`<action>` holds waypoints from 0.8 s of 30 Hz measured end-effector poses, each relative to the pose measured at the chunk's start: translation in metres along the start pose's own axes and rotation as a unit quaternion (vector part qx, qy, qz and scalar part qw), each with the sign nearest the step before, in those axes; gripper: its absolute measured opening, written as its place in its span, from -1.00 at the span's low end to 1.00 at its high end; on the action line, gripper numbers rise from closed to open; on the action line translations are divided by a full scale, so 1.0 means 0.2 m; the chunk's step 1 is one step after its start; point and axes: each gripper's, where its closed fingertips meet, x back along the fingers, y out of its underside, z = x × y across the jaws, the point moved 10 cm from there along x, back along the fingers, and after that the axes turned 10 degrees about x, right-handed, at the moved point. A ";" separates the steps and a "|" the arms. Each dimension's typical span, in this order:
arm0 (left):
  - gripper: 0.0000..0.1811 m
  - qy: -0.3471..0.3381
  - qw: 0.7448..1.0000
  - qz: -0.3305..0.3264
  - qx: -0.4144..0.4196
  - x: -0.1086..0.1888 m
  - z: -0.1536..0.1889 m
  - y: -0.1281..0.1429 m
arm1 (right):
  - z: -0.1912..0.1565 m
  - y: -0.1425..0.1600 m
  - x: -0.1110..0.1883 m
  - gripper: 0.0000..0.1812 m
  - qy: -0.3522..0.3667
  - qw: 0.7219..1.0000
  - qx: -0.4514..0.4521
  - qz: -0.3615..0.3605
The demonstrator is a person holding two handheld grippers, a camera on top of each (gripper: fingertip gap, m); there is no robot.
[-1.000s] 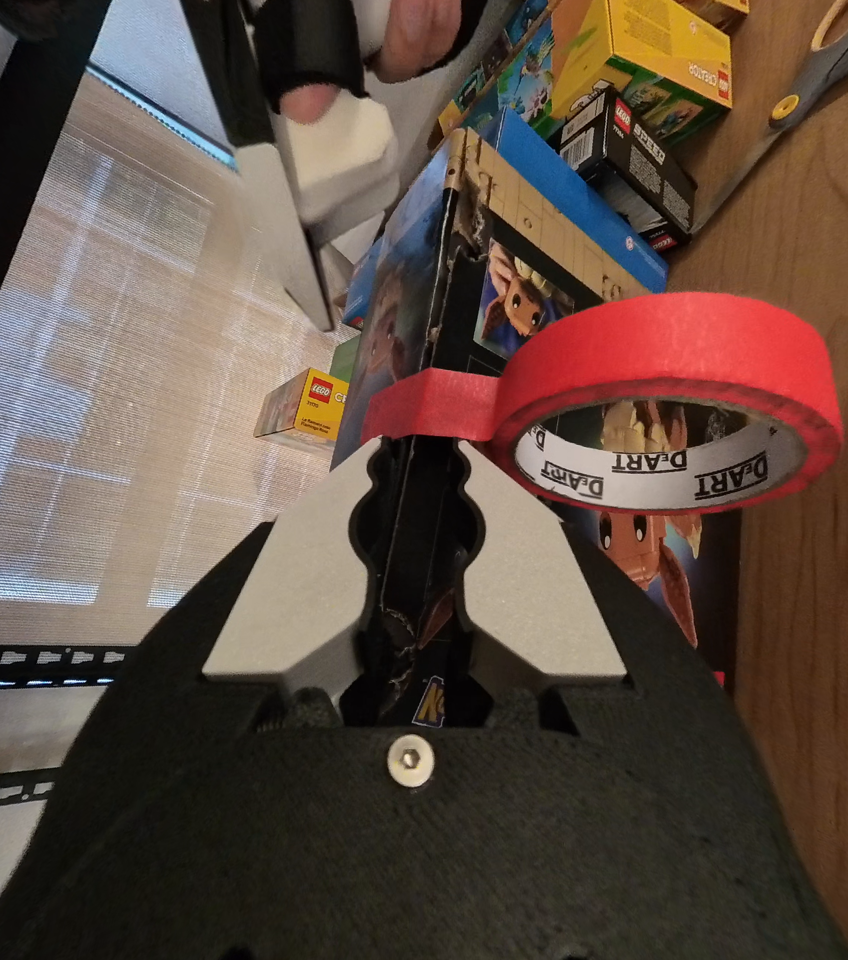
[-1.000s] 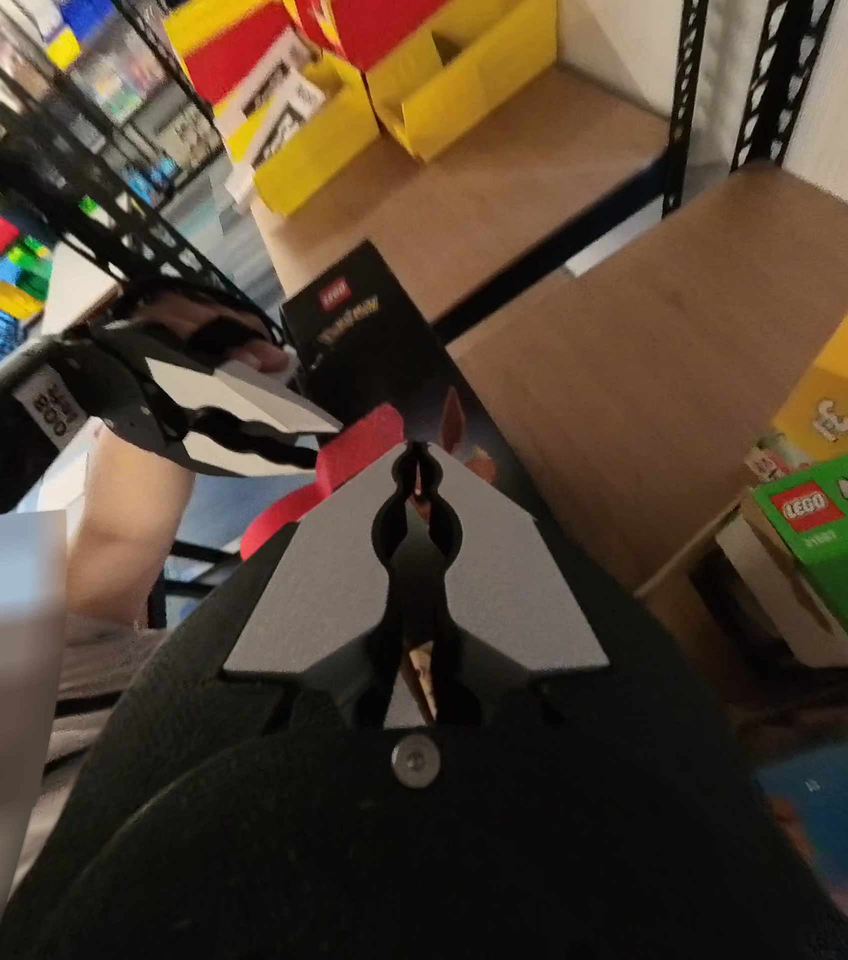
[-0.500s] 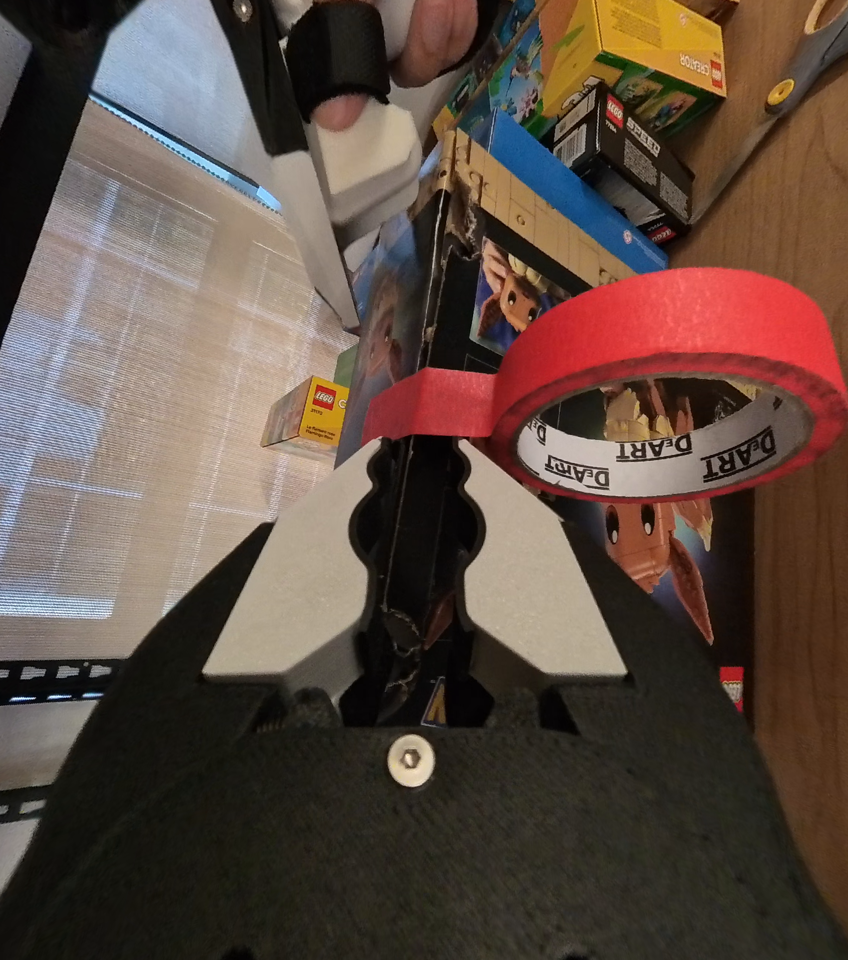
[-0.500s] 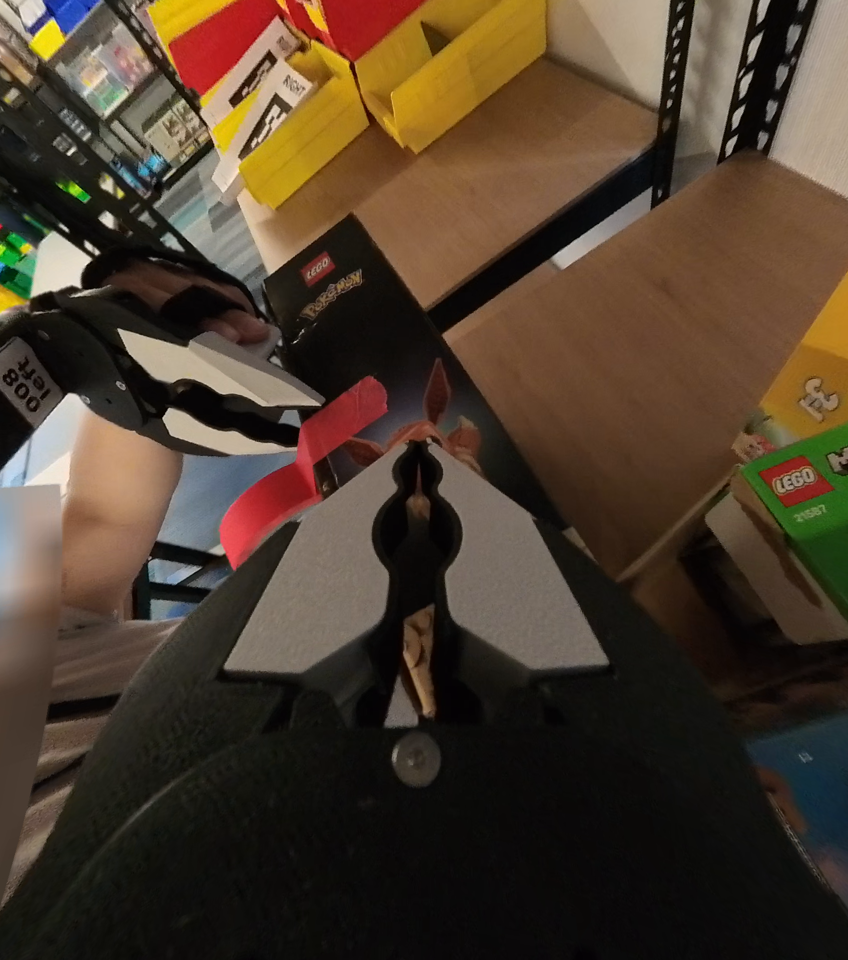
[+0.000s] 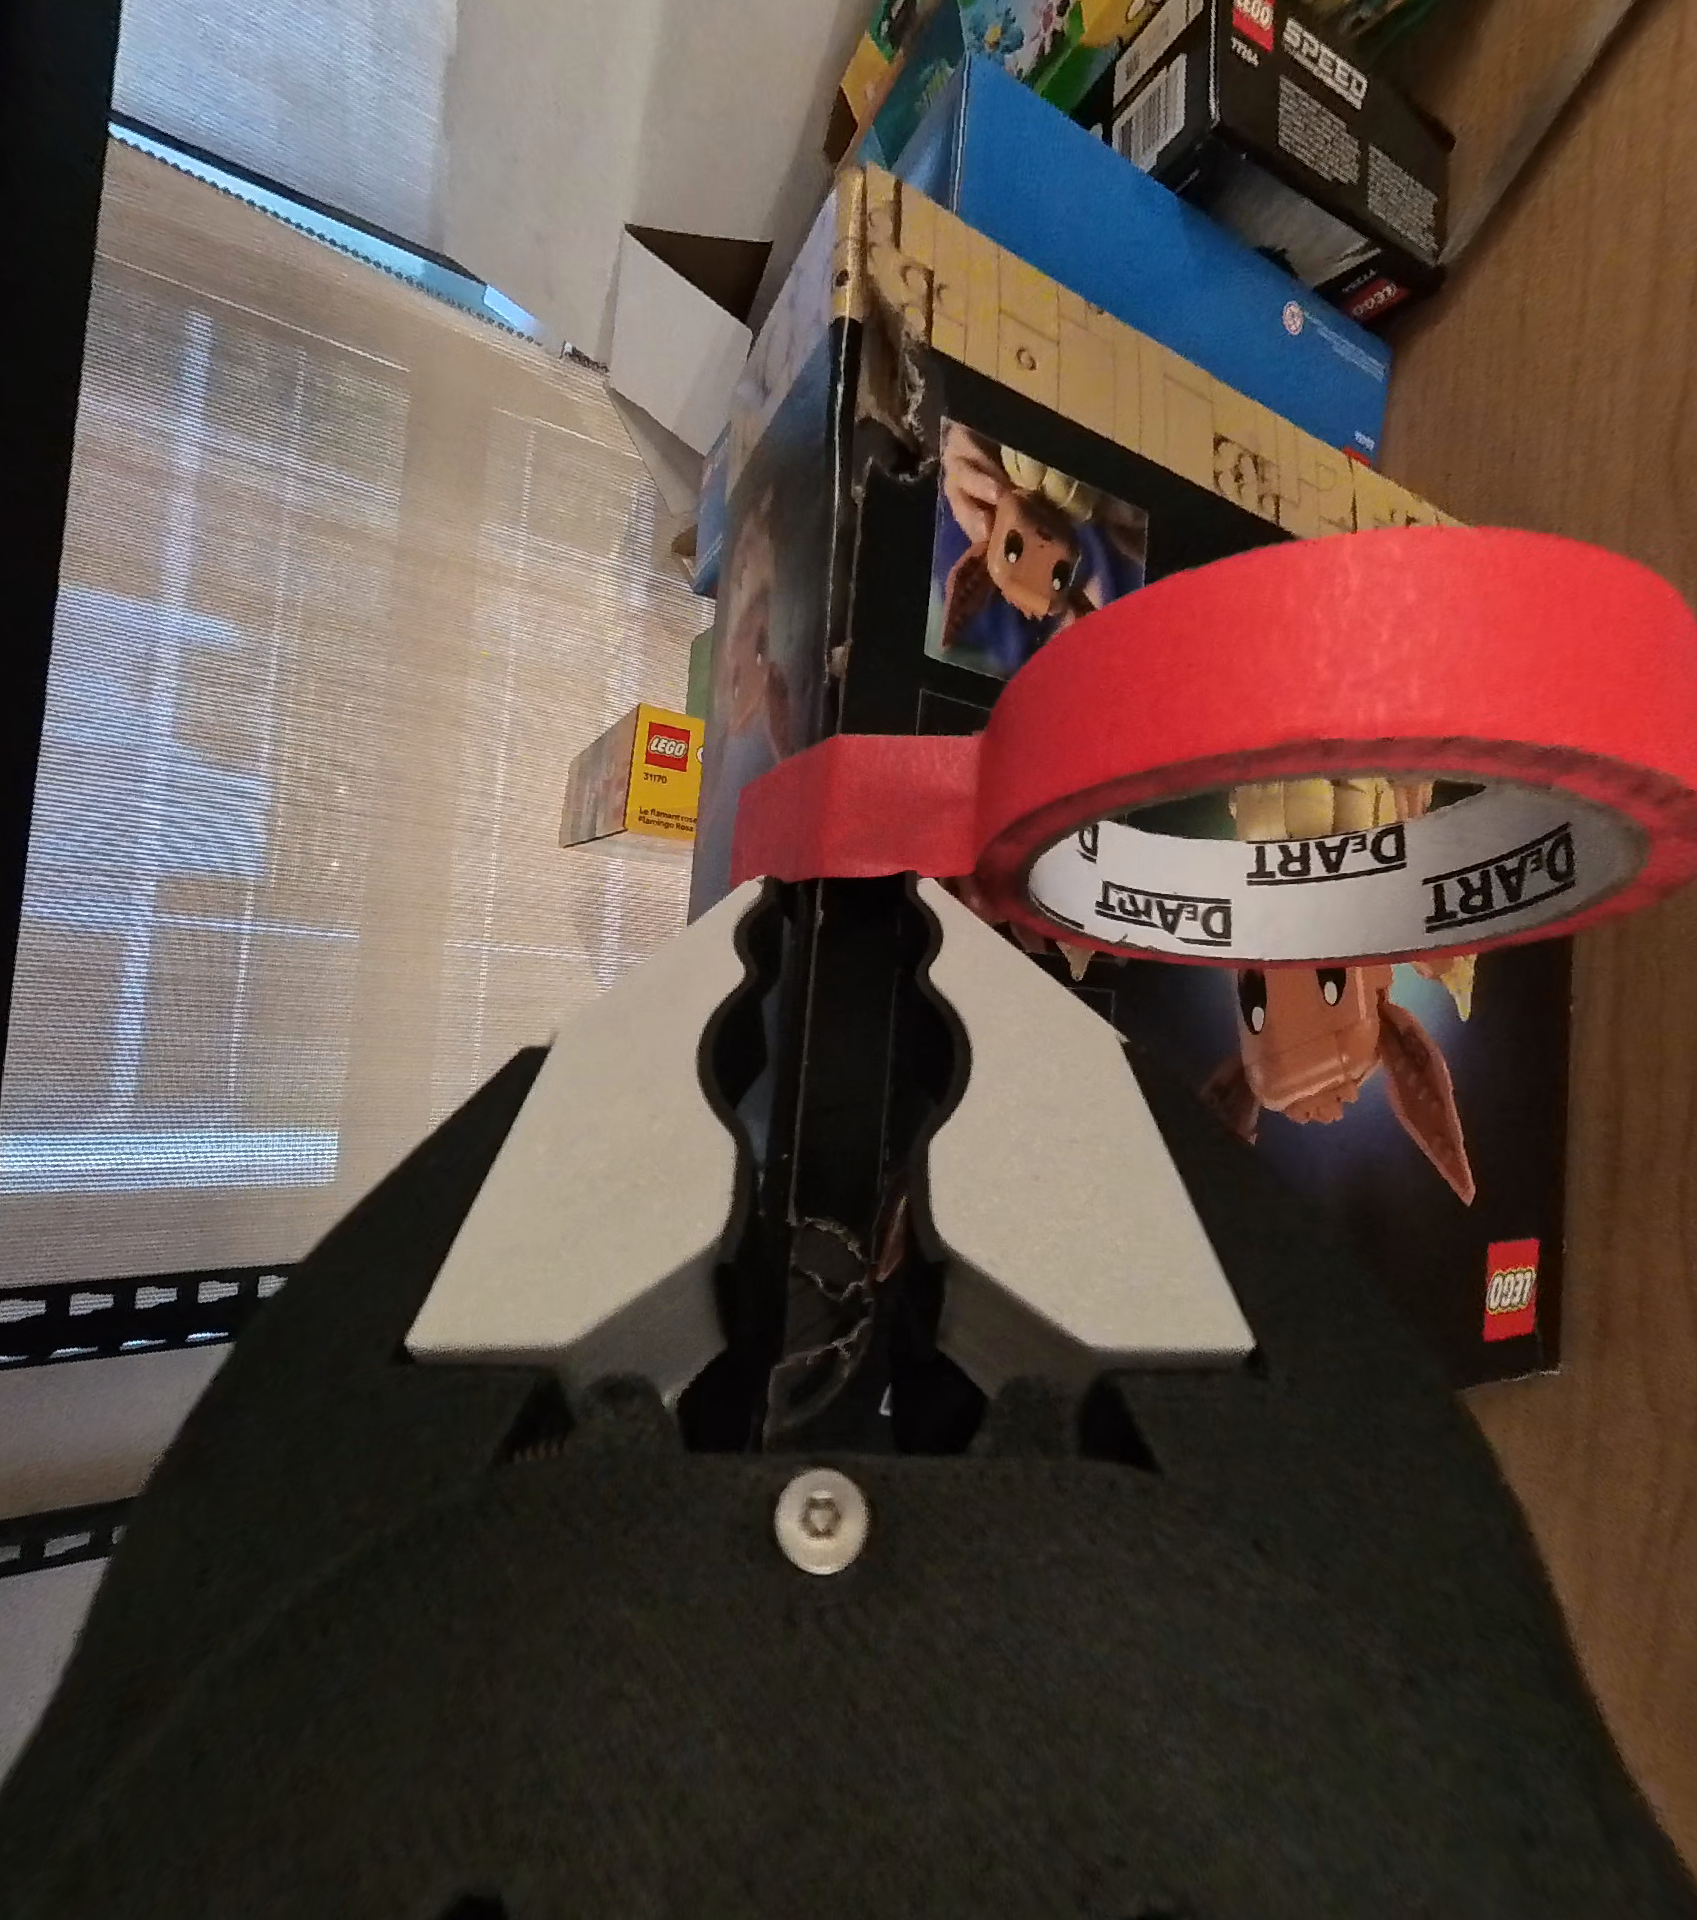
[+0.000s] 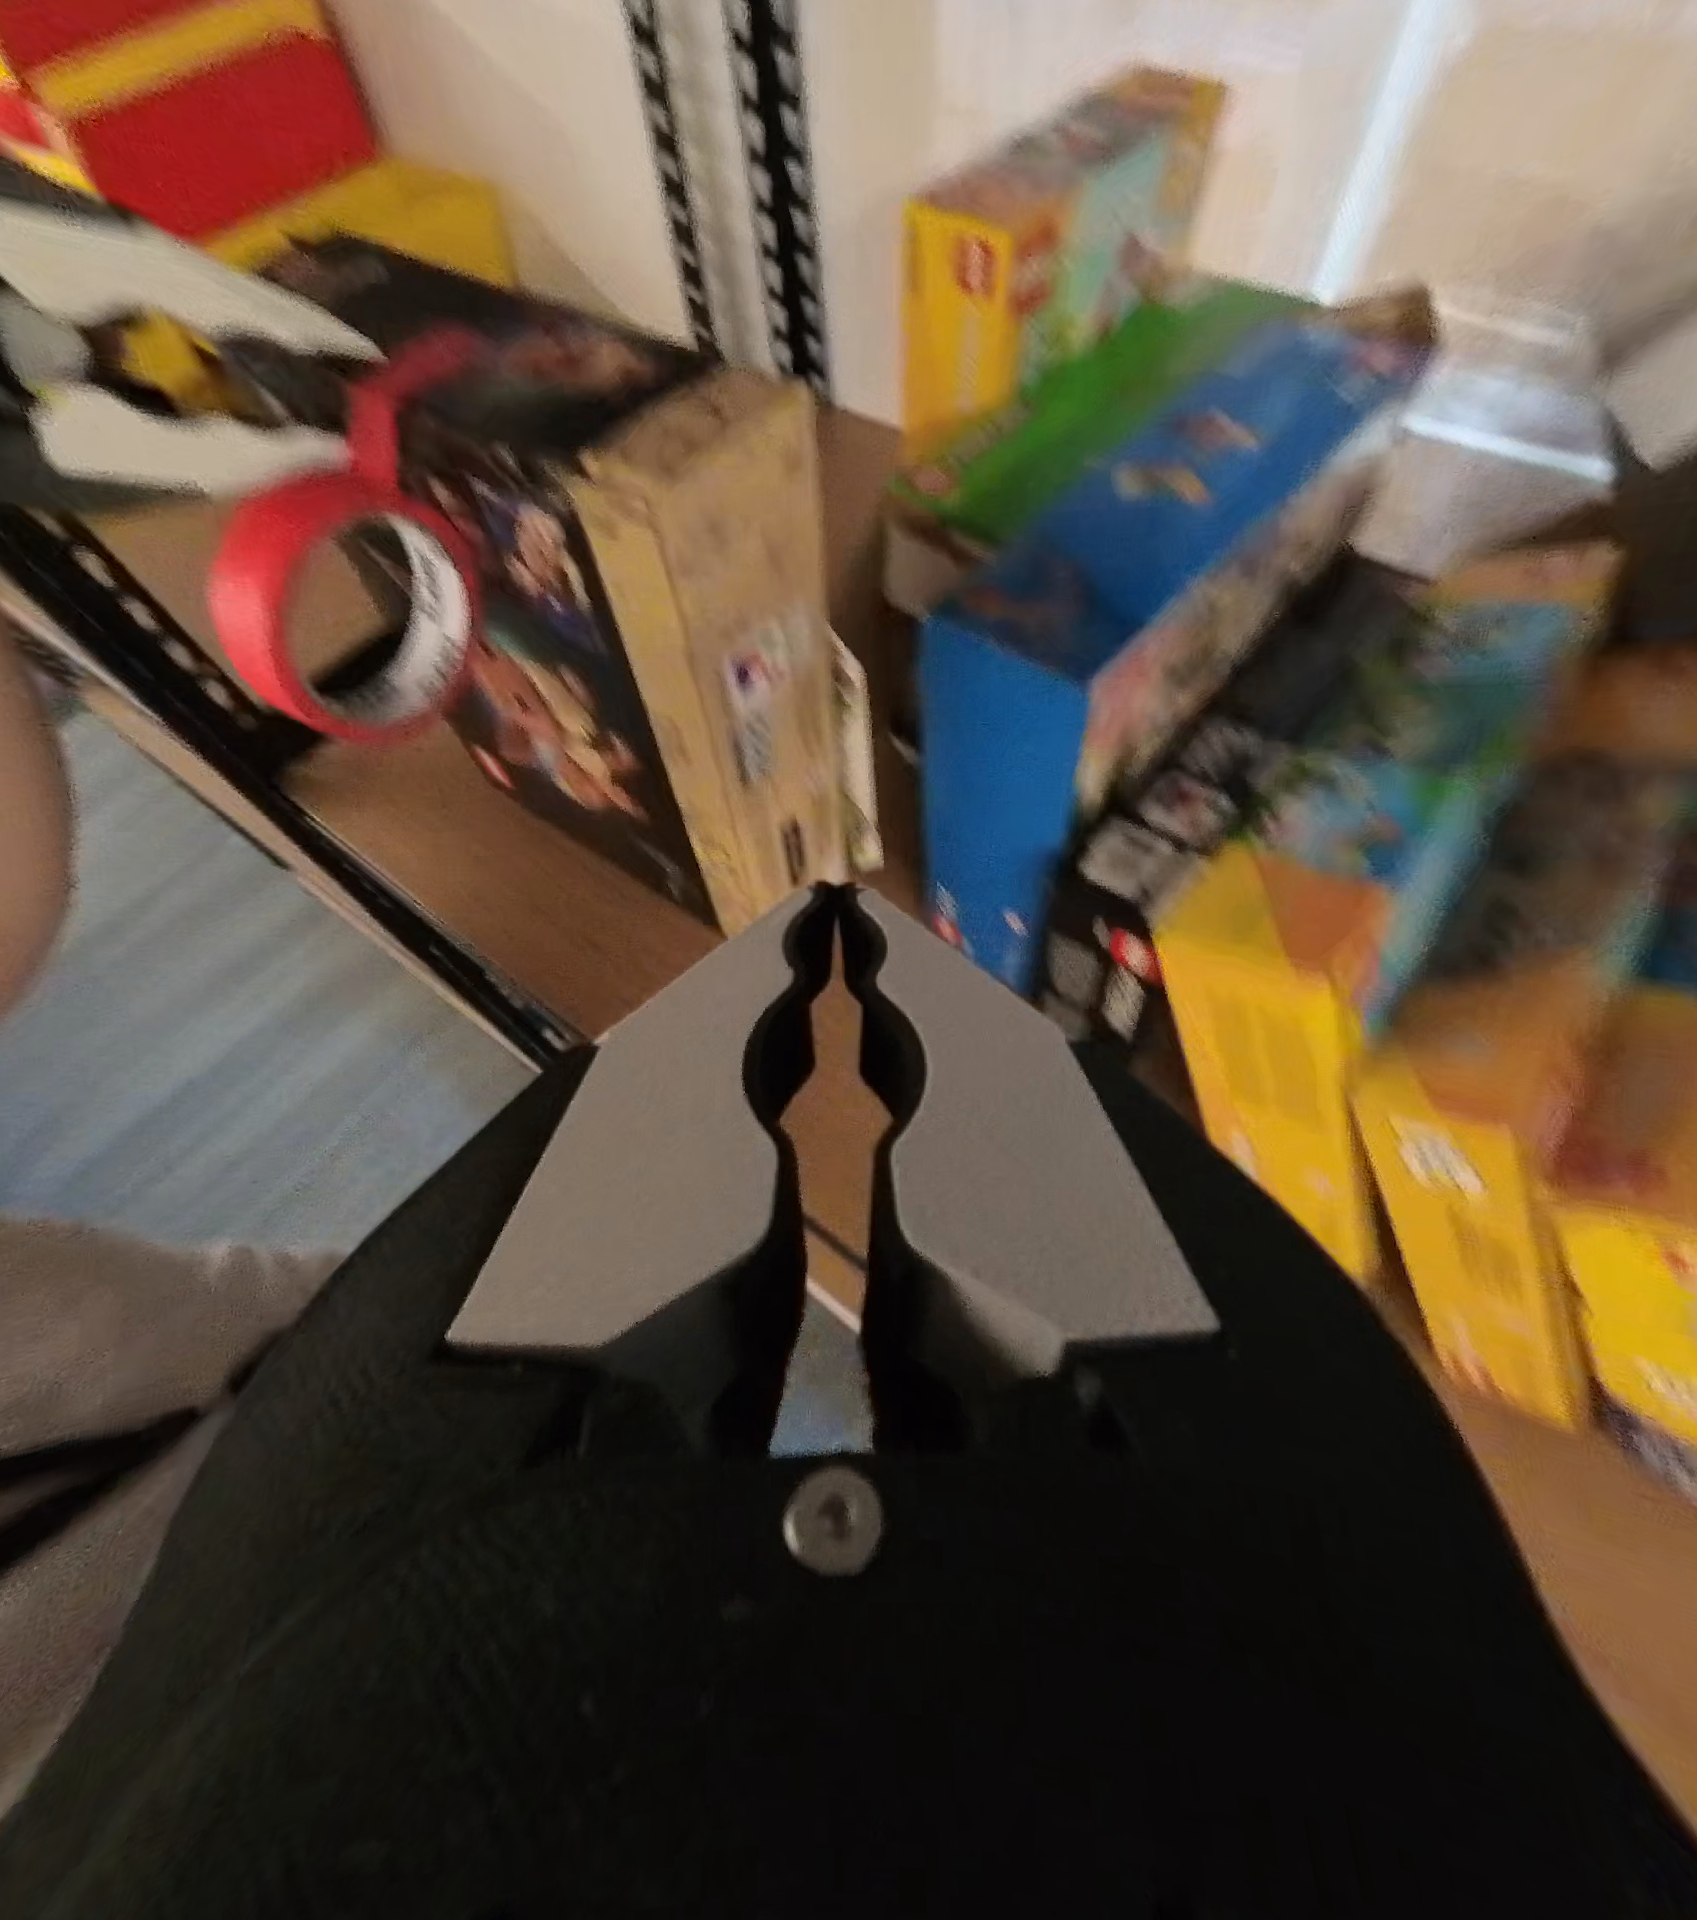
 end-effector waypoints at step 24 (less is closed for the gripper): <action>-0.76 -0.001 1.000 -0.001 -0.009 0.00 0.00 -0.01 | -0.20 -0.18 -0.23 -0.86 -0.137 0.971 0.179 0.084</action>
